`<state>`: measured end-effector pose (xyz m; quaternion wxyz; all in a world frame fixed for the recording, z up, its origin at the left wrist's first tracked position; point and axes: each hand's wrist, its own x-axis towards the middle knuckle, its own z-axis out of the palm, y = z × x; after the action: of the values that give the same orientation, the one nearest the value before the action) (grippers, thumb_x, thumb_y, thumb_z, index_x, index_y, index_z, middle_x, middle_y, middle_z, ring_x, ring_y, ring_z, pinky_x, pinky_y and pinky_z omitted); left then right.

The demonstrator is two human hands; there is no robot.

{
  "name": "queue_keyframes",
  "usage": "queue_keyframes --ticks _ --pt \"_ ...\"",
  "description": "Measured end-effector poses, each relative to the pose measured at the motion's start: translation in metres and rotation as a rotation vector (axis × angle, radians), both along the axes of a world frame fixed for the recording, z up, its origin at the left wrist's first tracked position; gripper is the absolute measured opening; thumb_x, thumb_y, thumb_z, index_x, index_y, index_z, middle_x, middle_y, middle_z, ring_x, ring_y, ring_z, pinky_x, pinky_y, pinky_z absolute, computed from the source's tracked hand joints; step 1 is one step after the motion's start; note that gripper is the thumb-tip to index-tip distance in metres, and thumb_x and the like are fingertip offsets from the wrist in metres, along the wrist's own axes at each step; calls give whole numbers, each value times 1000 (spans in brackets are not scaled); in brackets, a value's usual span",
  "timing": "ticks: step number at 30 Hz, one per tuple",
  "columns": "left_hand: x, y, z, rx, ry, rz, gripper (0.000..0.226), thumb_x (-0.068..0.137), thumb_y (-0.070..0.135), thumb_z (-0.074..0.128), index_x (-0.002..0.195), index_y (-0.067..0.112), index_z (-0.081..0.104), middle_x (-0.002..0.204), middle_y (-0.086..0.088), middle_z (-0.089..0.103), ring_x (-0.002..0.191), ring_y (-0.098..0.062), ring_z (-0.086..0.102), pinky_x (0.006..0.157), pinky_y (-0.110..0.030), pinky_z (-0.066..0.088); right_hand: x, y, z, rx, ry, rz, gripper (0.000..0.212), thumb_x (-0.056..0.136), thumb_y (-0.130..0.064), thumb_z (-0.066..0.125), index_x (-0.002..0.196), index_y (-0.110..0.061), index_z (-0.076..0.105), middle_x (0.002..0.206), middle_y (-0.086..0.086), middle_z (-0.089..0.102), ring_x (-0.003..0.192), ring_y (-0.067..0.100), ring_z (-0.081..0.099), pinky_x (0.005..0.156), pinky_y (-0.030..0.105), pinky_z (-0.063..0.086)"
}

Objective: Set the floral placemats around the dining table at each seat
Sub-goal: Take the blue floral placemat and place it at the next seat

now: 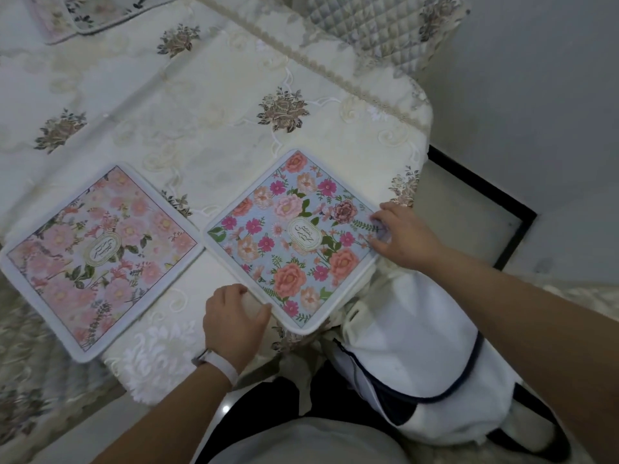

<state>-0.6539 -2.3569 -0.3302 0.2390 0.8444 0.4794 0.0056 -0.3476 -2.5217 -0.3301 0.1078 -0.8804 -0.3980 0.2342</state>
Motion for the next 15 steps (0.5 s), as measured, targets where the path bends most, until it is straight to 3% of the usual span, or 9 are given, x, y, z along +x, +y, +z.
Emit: queue_keyframes --ticks 2,5,11,15 --pt "-4 -16 -4 42 43 -108 65 65 52 72 112 8 61 118 -15 59 109 -36 53 88 -48 48 0 -7 0 -5 27 -4 59 87 -43 65 140 -21 49 154 9 37 142 29 31 114 47 31" --pt "-10 -37 -16 32 86 -221 81 61 66 61 115 7 59 134 -26 51 126 -42 46 100 -55 42 -1 -8 2 25 71 -21 62 85 -36 69 142 -21 48 156 10 33 143 29 26 116 44 26" --pt "-11 -50 -21 -15 -29 -207 73 60 65 60 106 9 59 140 -29 45 134 -42 37 104 -55 34 -7 -5 1 87 188 -140 61 80 -21 73 138 -22 52 158 9 25 146 28 17 118 42 19" --pt "-22 -46 -29 7 -84 -272 56 64 54 70 96 10 58 142 -29 43 133 -42 38 103 -56 39 -11 -11 -2 107 187 -158 57 80 -20 72 134 -21 56 158 8 25 146 30 19 118 43 21"
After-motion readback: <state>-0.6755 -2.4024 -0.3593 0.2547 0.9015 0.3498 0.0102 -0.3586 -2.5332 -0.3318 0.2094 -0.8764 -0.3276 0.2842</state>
